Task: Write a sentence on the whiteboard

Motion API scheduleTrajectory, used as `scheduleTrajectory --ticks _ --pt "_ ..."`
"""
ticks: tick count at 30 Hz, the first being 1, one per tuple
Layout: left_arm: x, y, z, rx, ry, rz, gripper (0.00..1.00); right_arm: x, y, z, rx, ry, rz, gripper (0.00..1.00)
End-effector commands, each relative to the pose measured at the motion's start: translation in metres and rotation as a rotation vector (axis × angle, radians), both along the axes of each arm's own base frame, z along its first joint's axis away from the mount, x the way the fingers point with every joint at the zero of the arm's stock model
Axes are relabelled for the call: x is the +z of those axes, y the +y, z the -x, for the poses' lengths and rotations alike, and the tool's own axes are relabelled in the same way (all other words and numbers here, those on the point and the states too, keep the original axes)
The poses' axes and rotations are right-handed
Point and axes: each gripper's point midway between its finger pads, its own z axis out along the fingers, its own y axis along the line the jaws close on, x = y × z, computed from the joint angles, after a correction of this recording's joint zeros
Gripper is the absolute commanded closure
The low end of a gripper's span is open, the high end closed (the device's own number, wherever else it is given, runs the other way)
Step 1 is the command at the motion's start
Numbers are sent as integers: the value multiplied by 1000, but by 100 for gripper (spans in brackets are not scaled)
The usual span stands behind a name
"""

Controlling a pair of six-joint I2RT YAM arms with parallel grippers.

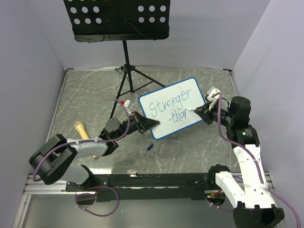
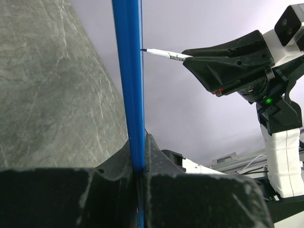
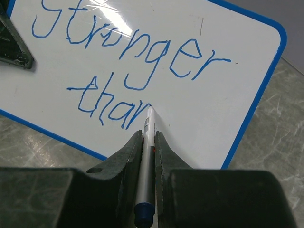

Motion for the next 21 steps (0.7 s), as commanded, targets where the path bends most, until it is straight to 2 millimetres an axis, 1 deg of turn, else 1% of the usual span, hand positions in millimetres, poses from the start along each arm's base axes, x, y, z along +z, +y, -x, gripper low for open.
scheduleTrajectory --ticks 1,7,14,19,21 --pt "81 15 8 32 -199 205 99 8 -6 1 -21 -29 23 100" --pt "81 18 7 47 -197 206 99 1 -4 10 -7 -8 25 100" --pt "79 18 6 53 -192 199 99 -5 -4 14 -6 11 30 100" --pt "77 15 5 46 -191 190 99 7 -2 14 1 -11 13 100" --pt "75 14 5 42 -188 176 99 22 -1 13 4 -51 1 100"
